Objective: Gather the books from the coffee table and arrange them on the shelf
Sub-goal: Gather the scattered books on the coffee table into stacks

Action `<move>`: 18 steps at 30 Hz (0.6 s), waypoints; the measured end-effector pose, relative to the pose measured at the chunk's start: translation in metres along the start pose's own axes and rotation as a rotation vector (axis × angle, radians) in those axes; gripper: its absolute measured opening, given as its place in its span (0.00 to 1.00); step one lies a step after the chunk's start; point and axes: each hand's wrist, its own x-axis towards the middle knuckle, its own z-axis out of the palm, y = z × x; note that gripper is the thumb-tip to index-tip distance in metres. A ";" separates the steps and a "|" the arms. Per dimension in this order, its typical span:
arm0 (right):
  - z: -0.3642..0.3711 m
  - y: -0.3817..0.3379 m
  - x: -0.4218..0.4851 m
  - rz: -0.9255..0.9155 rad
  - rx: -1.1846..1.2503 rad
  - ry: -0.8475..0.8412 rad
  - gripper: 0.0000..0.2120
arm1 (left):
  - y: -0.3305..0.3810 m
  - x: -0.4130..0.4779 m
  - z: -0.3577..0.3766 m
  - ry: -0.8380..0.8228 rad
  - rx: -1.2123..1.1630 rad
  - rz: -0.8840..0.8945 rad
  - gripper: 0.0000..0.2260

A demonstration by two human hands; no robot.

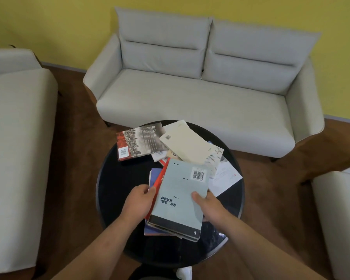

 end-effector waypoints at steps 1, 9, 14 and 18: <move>0.001 -0.001 0.001 0.002 -0.009 0.006 0.06 | -0.004 -0.005 0.001 -0.015 0.024 0.012 0.16; 0.005 -0.002 0.012 0.058 0.217 0.016 0.09 | -0.030 -0.004 0.013 -0.236 -0.192 -0.072 0.27; 0.018 0.002 0.013 0.055 0.351 -0.002 0.14 | -0.010 -0.009 0.020 -0.376 -0.652 -0.252 0.22; 0.030 -0.001 0.014 0.051 0.389 -0.036 0.18 | -0.011 -0.008 0.016 -0.356 -0.759 -0.274 0.14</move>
